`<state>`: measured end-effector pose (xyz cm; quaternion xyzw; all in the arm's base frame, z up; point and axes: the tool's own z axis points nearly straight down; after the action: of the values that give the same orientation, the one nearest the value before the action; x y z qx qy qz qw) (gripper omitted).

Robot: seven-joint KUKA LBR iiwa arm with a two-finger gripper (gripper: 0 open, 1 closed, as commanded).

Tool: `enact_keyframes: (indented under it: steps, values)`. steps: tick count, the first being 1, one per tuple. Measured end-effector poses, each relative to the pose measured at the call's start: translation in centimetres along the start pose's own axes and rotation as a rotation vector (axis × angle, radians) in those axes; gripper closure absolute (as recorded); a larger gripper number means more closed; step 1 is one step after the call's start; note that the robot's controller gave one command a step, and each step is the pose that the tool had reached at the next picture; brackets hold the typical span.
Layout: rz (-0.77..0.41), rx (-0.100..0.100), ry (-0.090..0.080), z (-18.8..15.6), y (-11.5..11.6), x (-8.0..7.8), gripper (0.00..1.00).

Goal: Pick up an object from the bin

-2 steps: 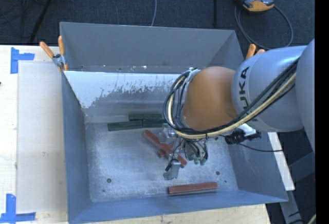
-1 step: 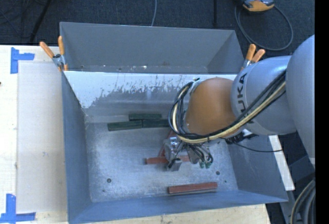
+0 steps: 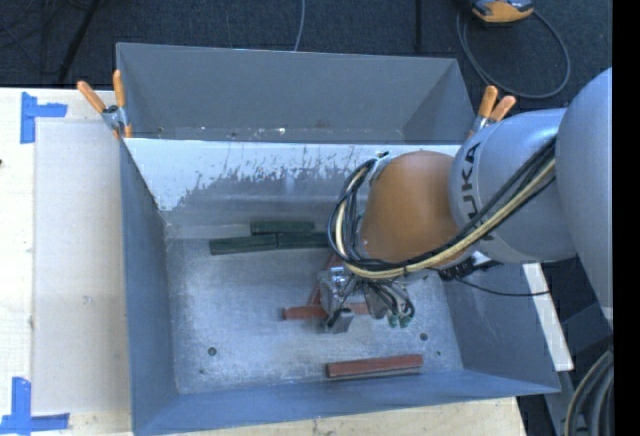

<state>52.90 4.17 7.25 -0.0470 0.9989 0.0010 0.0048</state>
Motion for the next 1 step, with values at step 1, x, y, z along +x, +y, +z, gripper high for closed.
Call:
enact_keyframes:
  steps: [1]
  values:
    - [-0.001,0.0,0.004,-0.2,0.01,0.04,1.0]
